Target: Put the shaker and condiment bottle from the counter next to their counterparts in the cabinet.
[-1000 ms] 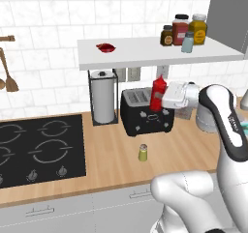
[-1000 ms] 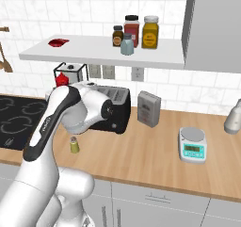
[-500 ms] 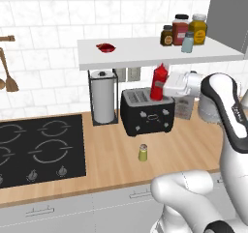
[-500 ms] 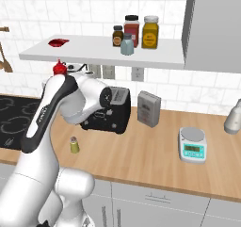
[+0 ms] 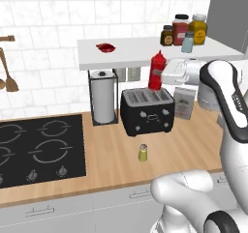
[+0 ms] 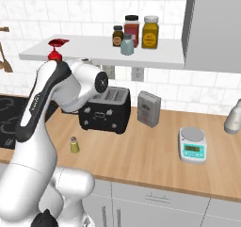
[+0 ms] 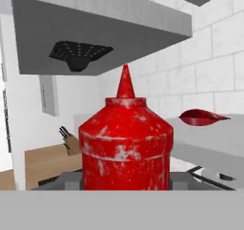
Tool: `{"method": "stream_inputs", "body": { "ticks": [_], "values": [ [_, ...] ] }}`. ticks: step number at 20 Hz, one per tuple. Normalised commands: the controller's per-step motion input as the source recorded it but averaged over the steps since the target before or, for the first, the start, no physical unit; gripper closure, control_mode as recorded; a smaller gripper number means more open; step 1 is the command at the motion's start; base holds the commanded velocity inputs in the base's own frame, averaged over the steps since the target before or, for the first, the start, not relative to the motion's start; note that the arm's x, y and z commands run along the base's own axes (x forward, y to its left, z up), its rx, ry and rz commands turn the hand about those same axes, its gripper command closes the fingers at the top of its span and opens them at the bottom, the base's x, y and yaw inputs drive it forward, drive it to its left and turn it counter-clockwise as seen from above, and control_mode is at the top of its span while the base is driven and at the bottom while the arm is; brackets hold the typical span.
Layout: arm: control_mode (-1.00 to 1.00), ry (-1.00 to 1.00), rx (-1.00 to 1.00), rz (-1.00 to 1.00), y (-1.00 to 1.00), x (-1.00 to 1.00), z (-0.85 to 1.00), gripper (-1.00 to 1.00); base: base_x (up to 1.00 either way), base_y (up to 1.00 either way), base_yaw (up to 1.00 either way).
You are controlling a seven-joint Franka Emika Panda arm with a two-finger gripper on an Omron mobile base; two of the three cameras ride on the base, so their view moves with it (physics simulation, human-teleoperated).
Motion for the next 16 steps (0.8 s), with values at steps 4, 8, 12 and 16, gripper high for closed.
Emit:
{"method": "stream_inputs", "body": {
  "ticks": [4, 8, 12, 16],
  "values": [
    [-1.0, 0.0, -0.08, 0.0, 0.21, 0.14, 0.33, 1.0, 0.0, 0.0, 0.0],
    [-1.0, 0.0, -0.04, 0.0, 0.19, 0.18, 0.34, 1.0, 0.0, 0.0, 0.0],
    [-1.0, 0.0, 0.0, 0.0, 0.05, 0.16, 0.28, 1.0, 0.0, 0.0, 0.0],
    [-1.0, -0.02, 0.0, 0.0, 0.02, 0.22, 0.14, 1.0, 0.0, 0.0, 0.0]
  ]
}}
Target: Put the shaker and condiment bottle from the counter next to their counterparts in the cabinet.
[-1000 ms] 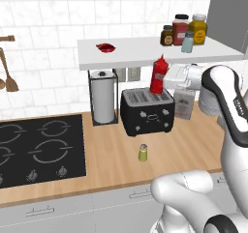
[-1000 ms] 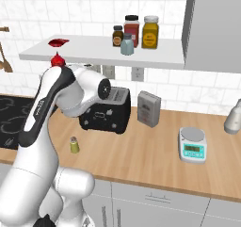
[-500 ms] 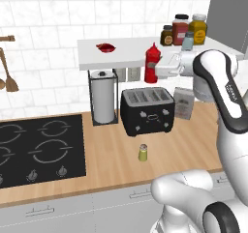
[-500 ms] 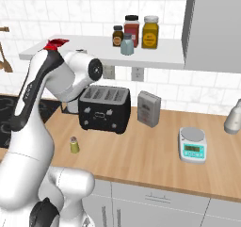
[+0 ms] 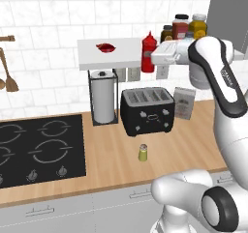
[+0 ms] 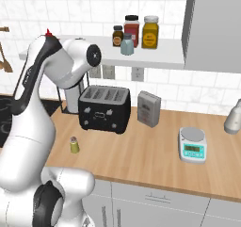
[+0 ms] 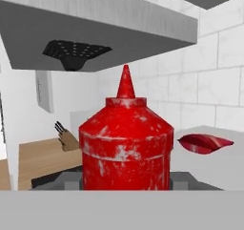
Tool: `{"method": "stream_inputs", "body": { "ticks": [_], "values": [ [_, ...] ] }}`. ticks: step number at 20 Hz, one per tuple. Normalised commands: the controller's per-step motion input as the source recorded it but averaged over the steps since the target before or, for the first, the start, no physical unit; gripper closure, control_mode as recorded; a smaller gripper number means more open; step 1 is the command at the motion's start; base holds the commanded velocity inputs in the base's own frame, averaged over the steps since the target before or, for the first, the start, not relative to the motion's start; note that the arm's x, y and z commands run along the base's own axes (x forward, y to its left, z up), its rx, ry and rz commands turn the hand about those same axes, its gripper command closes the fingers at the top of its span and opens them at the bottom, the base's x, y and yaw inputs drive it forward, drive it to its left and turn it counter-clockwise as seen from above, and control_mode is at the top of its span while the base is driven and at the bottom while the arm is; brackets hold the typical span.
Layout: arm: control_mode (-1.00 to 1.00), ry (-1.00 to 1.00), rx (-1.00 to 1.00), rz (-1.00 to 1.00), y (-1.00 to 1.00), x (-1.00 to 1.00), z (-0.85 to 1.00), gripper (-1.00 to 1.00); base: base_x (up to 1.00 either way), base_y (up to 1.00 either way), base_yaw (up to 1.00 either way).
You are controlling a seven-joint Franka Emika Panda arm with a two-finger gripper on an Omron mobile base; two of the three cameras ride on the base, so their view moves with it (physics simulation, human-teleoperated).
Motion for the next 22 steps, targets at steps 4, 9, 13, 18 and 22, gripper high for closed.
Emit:
{"method": "stream_inputs", "body": {
  "ticks": [4, 9, 13, 18, 22],
  "values": [
    [-1.0, -0.03, -0.03, 0.0, 0.1, 0.3, 0.14, 1.0, 0.0, 0.0, 0.0],
    [-1.0, -0.02, -0.02, 0.0, 0.18, 0.36, 0.14, 1.0, 0.0, 0.0, 0.0],
    [-1.0, -0.01, -0.01, 0.0, 0.13, 0.4, 0.09, 1.0, 0.0, 0.0, 0.0],
    [-1.0, -0.04, 0.0, 0.0, 0.01, 0.38, 0.01, 1.0, 0.0, 0.0, 0.0],
    [-1.0, -0.08, -0.02, 0.0, 0.09, 0.4, 0.0, 1.0, 0.0, 0.0, 0.0]
  ]
}}
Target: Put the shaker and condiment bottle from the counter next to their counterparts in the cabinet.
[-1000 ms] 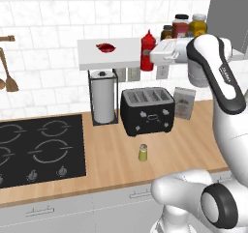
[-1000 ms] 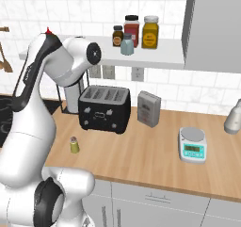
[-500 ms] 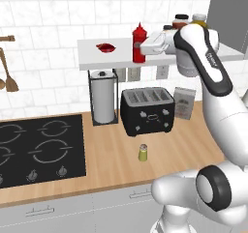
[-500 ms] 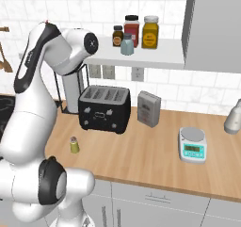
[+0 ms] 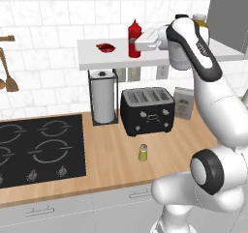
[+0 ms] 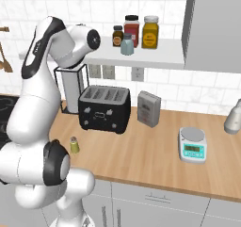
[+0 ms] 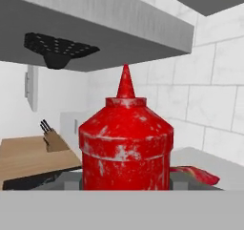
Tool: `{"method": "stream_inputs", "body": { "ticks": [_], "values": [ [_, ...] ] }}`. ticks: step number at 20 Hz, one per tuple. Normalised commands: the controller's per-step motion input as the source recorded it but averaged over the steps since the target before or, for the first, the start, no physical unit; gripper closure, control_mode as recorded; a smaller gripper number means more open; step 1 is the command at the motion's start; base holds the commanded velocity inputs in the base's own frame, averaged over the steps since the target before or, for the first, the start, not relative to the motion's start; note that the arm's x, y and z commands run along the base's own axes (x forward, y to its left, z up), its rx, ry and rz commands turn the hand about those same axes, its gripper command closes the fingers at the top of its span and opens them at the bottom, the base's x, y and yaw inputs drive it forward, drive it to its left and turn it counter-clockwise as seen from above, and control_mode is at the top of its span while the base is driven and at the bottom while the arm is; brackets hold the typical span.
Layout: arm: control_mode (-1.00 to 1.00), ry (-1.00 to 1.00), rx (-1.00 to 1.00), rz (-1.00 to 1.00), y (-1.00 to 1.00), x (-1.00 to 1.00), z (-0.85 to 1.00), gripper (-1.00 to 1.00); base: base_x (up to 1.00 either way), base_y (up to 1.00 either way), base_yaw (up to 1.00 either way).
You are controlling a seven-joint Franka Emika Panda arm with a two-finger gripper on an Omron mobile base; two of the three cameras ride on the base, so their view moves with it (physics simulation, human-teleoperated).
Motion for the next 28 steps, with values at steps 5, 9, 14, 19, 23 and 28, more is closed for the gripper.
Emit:
{"method": "stream_inputs", "body": {
  "ticks": [5, 9, 14, 19, 23, 28],
  "values": [
    [-1.0, -0.1, -0.01, 0.0, 0.17, 0.35, -0.01, 1.0, 0.0, 0.0, 0.0],
    [-1.0, -0.08, 0.0, 0.0, 0.12, 0.21, -0.08, 1.0, 0.0, 0.0, 0.0],
    [-1.0, -0.01, 0.0, 0.0, 0.01, 0.14, -0.11, 1.0, 0.0, 0.0, 0.0],
    [-1.0, 0.0, 0.0, 0.0, 0.03, 0.25, -0.01, 1.0, 0.0, 0.0, 0.0],
    [-1.0, 0.0, 0.02, 0.0, 0.01, 0.28, 0.0, 1.0, 0.0, 0.0, 0.0],
    [-1.0, 0.0, 0.06, 0.0, 0.0, 0.26, 0.0, 1.0, 0.0, 0.0, 0.0]
  ]
}}
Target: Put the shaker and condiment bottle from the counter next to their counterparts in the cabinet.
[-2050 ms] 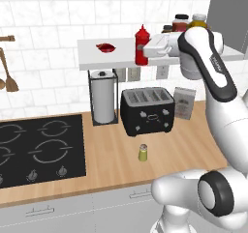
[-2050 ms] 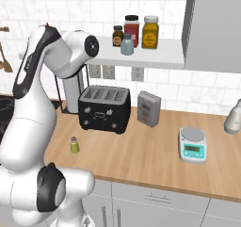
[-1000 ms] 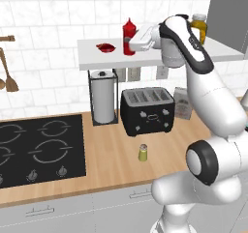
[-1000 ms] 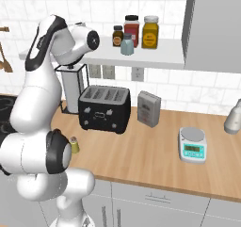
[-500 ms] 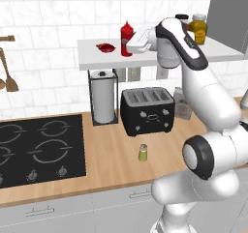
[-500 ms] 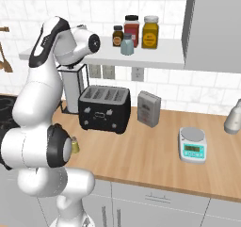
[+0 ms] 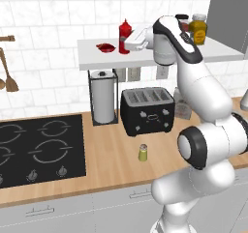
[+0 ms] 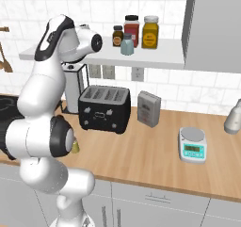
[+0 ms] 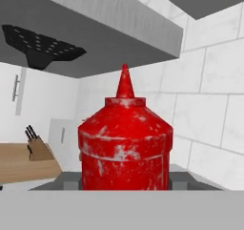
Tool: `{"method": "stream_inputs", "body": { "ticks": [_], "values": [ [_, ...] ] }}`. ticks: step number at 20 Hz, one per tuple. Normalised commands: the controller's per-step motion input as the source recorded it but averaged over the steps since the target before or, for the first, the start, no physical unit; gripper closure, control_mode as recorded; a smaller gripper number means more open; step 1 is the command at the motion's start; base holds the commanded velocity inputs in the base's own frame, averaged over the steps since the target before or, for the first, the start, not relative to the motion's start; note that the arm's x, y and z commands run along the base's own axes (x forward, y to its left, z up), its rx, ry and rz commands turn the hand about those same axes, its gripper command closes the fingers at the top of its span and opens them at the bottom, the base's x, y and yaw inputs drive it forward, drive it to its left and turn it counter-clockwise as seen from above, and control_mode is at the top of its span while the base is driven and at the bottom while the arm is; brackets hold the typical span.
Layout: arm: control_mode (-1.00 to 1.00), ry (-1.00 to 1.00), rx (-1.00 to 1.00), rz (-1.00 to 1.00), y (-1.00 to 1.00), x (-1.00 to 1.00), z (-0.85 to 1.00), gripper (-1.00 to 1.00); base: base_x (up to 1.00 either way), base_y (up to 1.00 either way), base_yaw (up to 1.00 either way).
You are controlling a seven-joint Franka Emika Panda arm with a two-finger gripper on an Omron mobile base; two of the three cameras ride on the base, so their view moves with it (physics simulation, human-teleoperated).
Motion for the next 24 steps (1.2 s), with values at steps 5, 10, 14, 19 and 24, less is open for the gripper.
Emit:
{"method": "stream_inputs", "body": {
  "ticks": [5, 10, 14, 19, 24],
  "values": [
    [-1.0, 0.0, 0.05, 0.0, 0.02, 0.2, -0.02, 1.0, 0.0, 0.0, 0.0],
    [-1.0, 0.0, 0.0, 0.0, 0.11, 0.16, -0.13, 1.0, 0.0, 0.0, 0.0],
    [-1.0, 0.0, 0.0, 0.0, 0.11, 0.2, -0.15, 1.0, 0.0, 0.0, 0.0],
    [-1.0, 0.0, 0.03, 0.0, 0.01, 0.18, -0.03, 1.0, 0.0, 0.0, 0.0],
    [-1.0, 0.0, 0.04, 0.0, 0.08, 0.11, -0.08, 1.0, 0.0, 0.0, 0.0]
  ]
}}
